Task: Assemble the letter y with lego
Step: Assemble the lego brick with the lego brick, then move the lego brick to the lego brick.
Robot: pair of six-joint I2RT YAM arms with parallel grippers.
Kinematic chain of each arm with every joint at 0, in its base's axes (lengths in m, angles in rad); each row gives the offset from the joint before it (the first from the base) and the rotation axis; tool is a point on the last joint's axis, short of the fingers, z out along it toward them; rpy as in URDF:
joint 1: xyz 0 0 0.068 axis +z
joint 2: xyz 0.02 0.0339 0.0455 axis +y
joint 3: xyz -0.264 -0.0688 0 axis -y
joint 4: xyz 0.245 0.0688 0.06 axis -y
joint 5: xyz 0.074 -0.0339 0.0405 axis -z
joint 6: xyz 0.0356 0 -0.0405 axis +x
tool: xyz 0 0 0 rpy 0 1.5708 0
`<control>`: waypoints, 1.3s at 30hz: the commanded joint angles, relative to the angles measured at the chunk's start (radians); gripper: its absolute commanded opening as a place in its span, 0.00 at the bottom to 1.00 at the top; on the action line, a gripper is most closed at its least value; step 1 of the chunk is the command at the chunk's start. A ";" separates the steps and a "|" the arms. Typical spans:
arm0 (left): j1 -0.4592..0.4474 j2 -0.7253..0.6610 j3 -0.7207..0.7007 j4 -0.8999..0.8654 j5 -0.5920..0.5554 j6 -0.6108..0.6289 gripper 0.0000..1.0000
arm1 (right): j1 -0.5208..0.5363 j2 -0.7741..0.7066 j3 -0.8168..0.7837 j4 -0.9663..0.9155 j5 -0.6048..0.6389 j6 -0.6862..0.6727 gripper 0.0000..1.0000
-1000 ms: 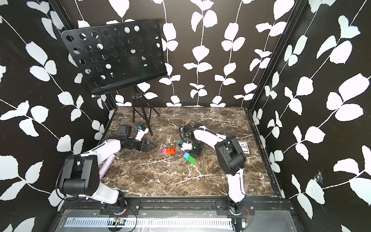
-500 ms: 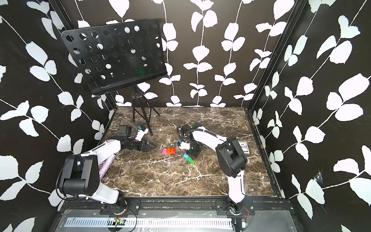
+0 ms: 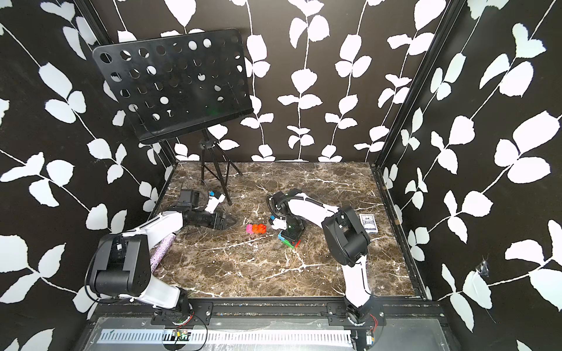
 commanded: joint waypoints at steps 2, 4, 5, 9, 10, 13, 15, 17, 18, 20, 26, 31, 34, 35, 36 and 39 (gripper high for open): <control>0.005 -0.026 -0.015 0.008 0.015 0.000 0.97 | 0.017 0.042 -0.008 -0.050 0.029 0.018 0.18; 0.005 -0.026 -0.014 0.008 0.014 0.000 0.97 | 0.022 0.052 -0.018 -0.048 0.029 0.023 0.18; 0.006 -0.026 -0.014 0.008 0.013 0.000 0.97 | 0.023 0.055 -0.023 -0.044 0.036 0.030 0.18; 0.004 -0.023 -0.014 0.008 0.014 0.001 0.97 | 0.023 0.091 -0.026 -0.043 0.076 0.077 0.17; 0.006 -0.023 -0.013 0.007 0.014 0.000 0.97 | 0.023 0.103 -0.022 -0.045 0.076 0.088 0.17; 0.005 -0.023 -0.012 0.008 0.014 0.002 0.97 | 0.024 0.123 -0.016 -0.039 0.079 0.107 0.16; 0.005 -0.025 -0.013 0.006 0.014 0.003 0.97 | 0.027 0.137 -0.010 -0.046 0.096 0.107 0.15; 0.005 -0.022 -0.015 0.007 0.015 0.003 0.97 | 0.033 0.151 0.004 -0.061 0.106 0.107 0.14; 0.006 -0.022 -0.014 0.007 0.015 0.004 0.97 | 0.033 0.156 0.009 -0.060 0.091 0.117 0.14; 0.005 -0.023 -0.012 0.006 0.015 0.004 0.97 | 0.032 0.154 0.001 -0.047 0.059 0.144 0.13; 0.005 -0.025 -0.015 0.003 0.013 0.006 0.97 | -0.015 0.105 -0.078 -0.013 0.070 0.210 0.13; 0.004 -0.026 -0.021 0.011 0.018 0.002 0.97 | -0.064 0.092 -0.063 -0.007 0.075 0.247 0.13; 0.004 -0.028 -0.020 0.013 0.018 0.003 0.97 | -0.064 0.111 -0.045 -0.001 0.075 0.247 0.13; 0.004 -0.028 -0.020 0.014 0.018 0.004 0.97 | -0.064 0.122 -0.045 0.008 0.073 0.251 0.13; 0.004 -0.027 -0.021 0.013 0.018 0.002 0.97 | -0.065 0.132 -0.048 0.019 0.068 0.255 0.13; 0.004 -0.028 -0.023 0.014 0.018 -0.001 0.96 | -0.082 0.154 -0.057 0.055 0.041 0.275 0.13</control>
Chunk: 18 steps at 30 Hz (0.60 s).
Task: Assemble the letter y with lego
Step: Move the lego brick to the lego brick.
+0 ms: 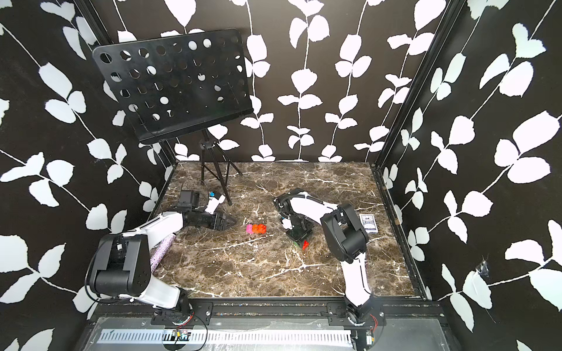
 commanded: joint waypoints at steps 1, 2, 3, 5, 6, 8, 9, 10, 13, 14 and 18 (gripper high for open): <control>0.004 -0.027 -0.015 0.009 0.018 -0.004 0.96 | -0.034 0.111 -0.062 0.145 -0.032 0.035 0.13; 0.004 -0.028 -0.020 0.014 0.020 -0.007 0.96 | -0.045 0.109 -0.066 0.156 -0.044 0.039 0.13; 0.004 -0.027 -0.022 0.019 0.022 -0.011 0.96 | -0.055 0.107 -0.071 0.166 -0.051 0.044 0.13; 0.004 -0.026 -0.026 0.024 0.026 -0.018 0.96 | -0.069 0.098 -0.077 0.178 -0.053 0.046 0.13; 0.004 -0.025 -0.027 0.025 0.028 -0.020 0.96 | -0.075 0.091 -0.079 0.178 -0.051 0.046 0.13; 0.003 -0.022 -0.027 0.028 0.034 -0.027 0.96 | -0.088 0.077 -0.083 0.176 -0.047 0.043 0.14; 0.001 -0.020 -0.028 0.033 0.036 -0.033 0.96 | -0.096 0.066 -0.089 0.175 -0.040 0.041 0.15; -0.003 -0.018 -0.027 0.036 0.040 -0.038 0.95 | -0.107 0.053 -0.097 0.171 -0.031 0.040 0.16; -0.026 -0.004 -0.027 0.042 0.044 -0.050 0.95 | -0.158 0.005 -0.124 0.166 -0.002 0.040 0.19; -0.040 0.002 -0.025 0.043 0.047 -0.053 0.95 | -0.178 -0.014 -0.133 0.165 0.006 0.041 0.21; -0.092 0.031 -0.027 0.058 0.056 -0.079 0.95 | -0.230 -0.086 -0.152 0.164 0.021 0.047 0.44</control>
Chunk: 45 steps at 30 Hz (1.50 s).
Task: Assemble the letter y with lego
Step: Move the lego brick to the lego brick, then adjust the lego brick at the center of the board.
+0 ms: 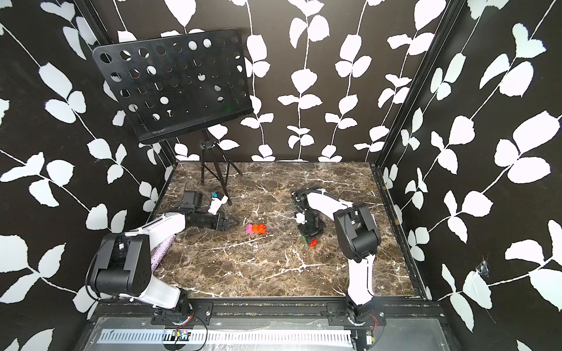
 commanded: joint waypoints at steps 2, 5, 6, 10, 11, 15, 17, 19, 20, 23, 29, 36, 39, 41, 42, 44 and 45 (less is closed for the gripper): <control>-0.054 0.033 -0.017 0.031 0.030 -0.049 0.95 | -0.042 -0.041 -0.035 0.092 0.082 0.022 0.53; -0.071 0.050 -0.032 0.070 0.016 -0.101 0.95 | -0.042 -0.101 -0.018 0.100 0.071 0.051 0.57; -0.074 0.054 -0.037 0.081 0.010 -0.116 0.95 | -0.042 -0.124 -0.015 0.107 0.066 0.061 0.57; -0.089 0.076 -0.054 0.116 0.014 -0.171 0.95 | -0.042 -0.214 -0.014 0.164 0.019 0.126 0.60; -0.096 0.083 -0.054 0.125 0.015 -0.181 0.95 | -0.042 -0.235 -0.017 0.186 0.002 0.147 0.60; -0.125 0.113 -0.041 0.147 0.000 -0.215 0.96 | -0.040 -0.306 -0.052 0.285 -0.076 0.224 0.60; -0.143 0.140 -0.023 0.154 0.002 -0.231 0.96 | -0.040 -0.344 -0.100 0.352 -0.114 0.265 0.60; -0.162 0.171 0.002 0.152 0.002 -0.238 0.96 | -0.040 -0.386 -0.154 0.423 -0.147 0.305 0.60; -0.169 0.190 0.018 0.148 0.002 -0.244 0.95 | -0.040 -0.402 -0.175 0.450 -0.157 0.323 0.60; -0.189 0.237 0.049 0.147 0.002 -0.260 0.93 | -0.040 -0.427 -0.218 0.501 -0.175 0.357 0.60; -0.275 0.254 0.066 0.156 0.028 -0.269 0.93 | -0.037 -0.450 -0.274 0.559 -0.206 0.394 0.60; -0.356 0.266 0.098 0.138 0.043 -0.251 0.94 | -0.018 -0.444 -0.291 0.597 -0.217 0.425 0.60; -0.362 0.256 0.103 0.135 0.047 -0.252 0.94 | 0.000 -0.426 -0.281 0.618 -0.226 0.437 0.60; -0.362 0.234 0.099 0.119 0.020 -0.242 0.95 | 0.014 -0.404 -0.265 0.637 -0.236 0.448 0.60; -0.360 0.220 0.098 0.109 0.003 -0.236 0.95 | 0.020 -0.390 -0.255 0.645 -0.242 0.453 0.60; -0.350 0.183 0.089 0.091 -0.037 -0.237 0.96 | 0.036 -0.367 -0.221 0.656 -0.256 0.466 0.60; -0.341 0.168 0.085 0.084 -0.048 -0.242 0.96 | 0.043 -0.328 -0.206 0.664 -0.265 0.468 0.60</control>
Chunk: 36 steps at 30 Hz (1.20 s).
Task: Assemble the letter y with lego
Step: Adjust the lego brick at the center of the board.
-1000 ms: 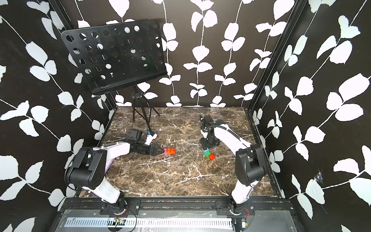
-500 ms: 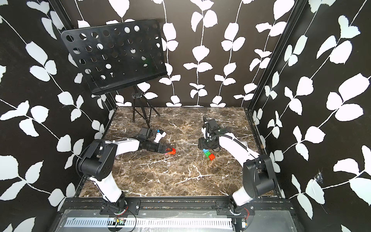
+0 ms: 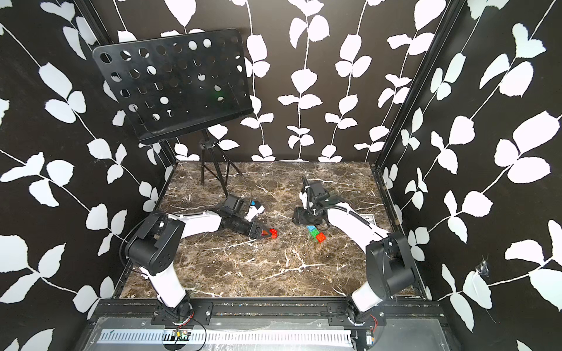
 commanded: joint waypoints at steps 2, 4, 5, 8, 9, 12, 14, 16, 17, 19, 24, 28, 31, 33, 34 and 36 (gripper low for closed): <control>0.044 -0.094 -0.015 -0.085 -0.068 -0.009 0.95 | 0.034 0.091 0.084 0.067 -0.047 0.034 0.60; 0.077 -0.108 -0.024 -0.100 -0.071 -0.040 0.93 | 0.041 0.121 0.106 0.092 -0.067 0.047 0.59; 0.089 -0.113 -0.032 -0.101 -0.074 -0.056 0.92 | 0.043 0.134 0.112 0.110 -0.077 0.061 0.59; 0.103 -0.124 -0.068 -0.094 -0.077 -0.086 0.88 | 0.043 0.164 0.114 0.171 -0.112 0.100 0.58; 0.104 -0.127 -0.080 -0.086 -0.075 -0.095 0.87 | 0.044 0.172 0.114 0.184 -0.120 0.109 0.58; 0.104 -0.127 -0.105 -0.071 -0.078 -0.115 0.80 | 0.045 0.191 0.109 0.215 -0.146 0.128 0.57; 0.104 -0.113 -0.106 -0.072 -0.080 -0.118 0.71 | 0.044 0.197 0.102 0.228 -0.157 0.137 0.57; 0.102 -0.099 -0.100 -0.077 -0.088 -0.120 0.70 | 0.044 0.201 0.093 0.239 -0.157 0.142 0.57; 0.099 -0.093 -0.096 -0.079 -0.093 -0.122 0.70 | 0.044 0.201 0.089 0.243 -0.157 0.144 0.57; 0.098 -0.085 -0.091 -0.077 -0.099 -0.128 0.70 | 0.044 0.201 0.082 0.244 -0.157 0.143 0.58; 0.085 -0.074 -0.080 -0.052 -0.101 -0.151 0.75 | 0.044 0.202 0.066 0.260 -0.160 0.150 0.57; 0.067 -0.051 -0.056 -0.056 -0.100 -0.158 0.75 | 0.045 0.214 0.063 0.269 -0.168 0.157 0.58; 0.062 -0.032 -0.045 -0.071 -0.136 -0.163 0.73 | 0.045 0.217 0.058 0.269 -0.169 0.158 0.57; 0.063 -0.026 -0.045 -0.076 -0.146 -0.161 0.72 | 0.045 0.217 0.056 0.269 -0.169 0.158 0.58; 0.062 -0.024 -0.046 -0.077 -0.149 -0.162 0.71 | 0.045 0.217 0.053 0.268 -0.169 0.157 0.58; 0.062 -0.018 -0.044 -0.080 -0.158 -0.162 0.71 | 0.045 0.218 0.052 0.263 -0.171 0.157 0.58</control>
